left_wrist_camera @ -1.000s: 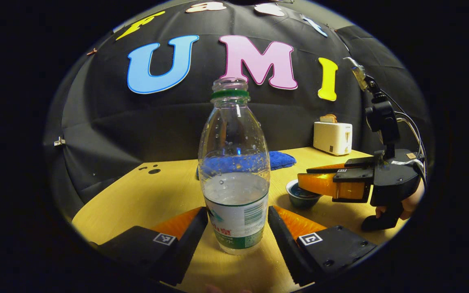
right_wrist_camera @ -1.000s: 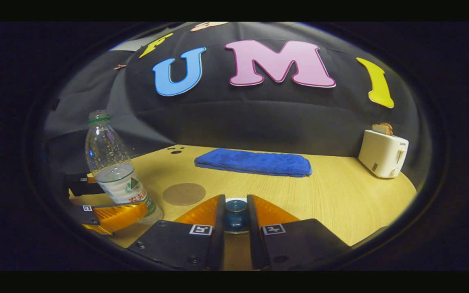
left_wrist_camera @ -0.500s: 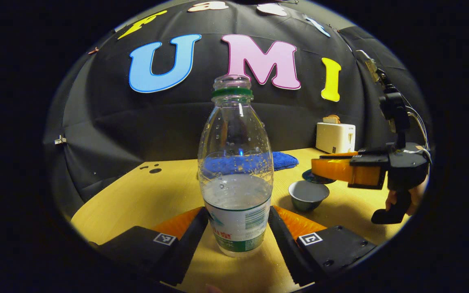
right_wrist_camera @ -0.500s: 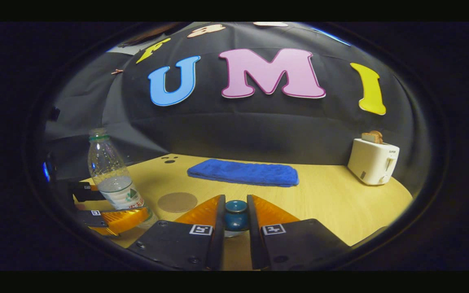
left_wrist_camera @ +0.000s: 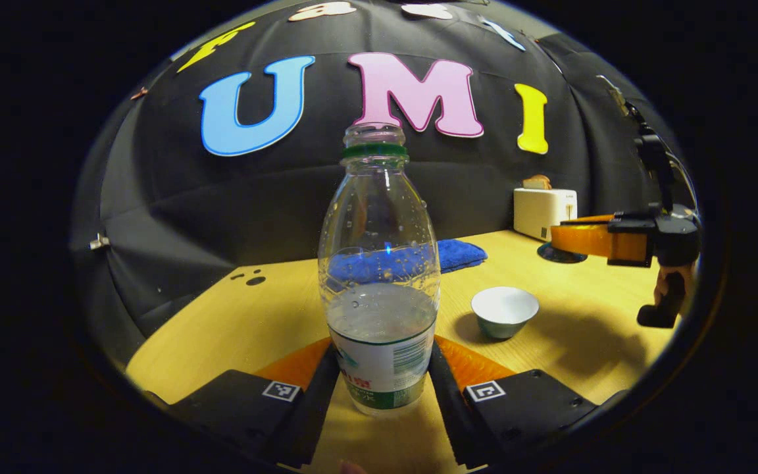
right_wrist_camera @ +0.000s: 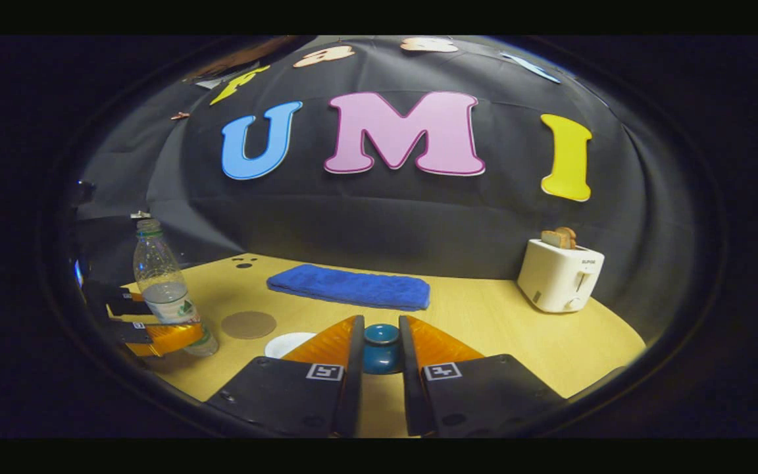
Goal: Open the teacup lid with one hand, grasp the water bottle and pour water into the teacup with the other hand; after pouring, place the water bottle on the coaster and then close the teacup lid.
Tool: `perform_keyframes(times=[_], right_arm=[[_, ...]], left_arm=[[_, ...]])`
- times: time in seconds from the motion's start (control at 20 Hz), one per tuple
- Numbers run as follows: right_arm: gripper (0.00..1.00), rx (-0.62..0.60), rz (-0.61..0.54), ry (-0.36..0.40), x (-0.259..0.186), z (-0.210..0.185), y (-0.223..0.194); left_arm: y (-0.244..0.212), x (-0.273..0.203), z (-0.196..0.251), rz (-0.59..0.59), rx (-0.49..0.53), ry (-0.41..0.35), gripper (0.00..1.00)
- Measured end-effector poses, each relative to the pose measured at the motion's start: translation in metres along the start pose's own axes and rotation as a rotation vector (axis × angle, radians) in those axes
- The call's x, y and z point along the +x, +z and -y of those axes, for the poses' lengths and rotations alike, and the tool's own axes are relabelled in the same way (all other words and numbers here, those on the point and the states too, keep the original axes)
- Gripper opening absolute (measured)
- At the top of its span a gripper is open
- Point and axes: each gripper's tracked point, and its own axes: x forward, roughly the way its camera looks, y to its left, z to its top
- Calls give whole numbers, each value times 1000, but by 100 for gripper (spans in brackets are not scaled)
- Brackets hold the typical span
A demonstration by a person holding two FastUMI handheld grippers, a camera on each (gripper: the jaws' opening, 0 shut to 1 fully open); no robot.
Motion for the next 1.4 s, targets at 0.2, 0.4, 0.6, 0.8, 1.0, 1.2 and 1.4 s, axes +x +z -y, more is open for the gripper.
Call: perform_keyframes(times=[0.2,0.4,0.6,0.8,1.0,1.2,1.4], right_arm=[[29,-4,12,-15,-7,14,1],[34,-12,16,-25,-15,28,1],[34,-24,17,-37,-24,44,-2],[34,-20,18,-55,-32,61,-4],[29,-23,12,-60,-37,71,-10],[34,-37,13,-65,-41,76,-12],[34,-44,17,-66,-41,79,-13]], left_arm=[[5,8,-18,-60,182,67,76],[13,15,-26,-100,405,89,76],[9,27,-25,-144,541,89,76],[8,36,-36,-186,711,153,76],[12,38,-43,-193,856,202,75],[23,44,-49,-189,982,230,75],[30,46,-52,-170,1124,236,75]])
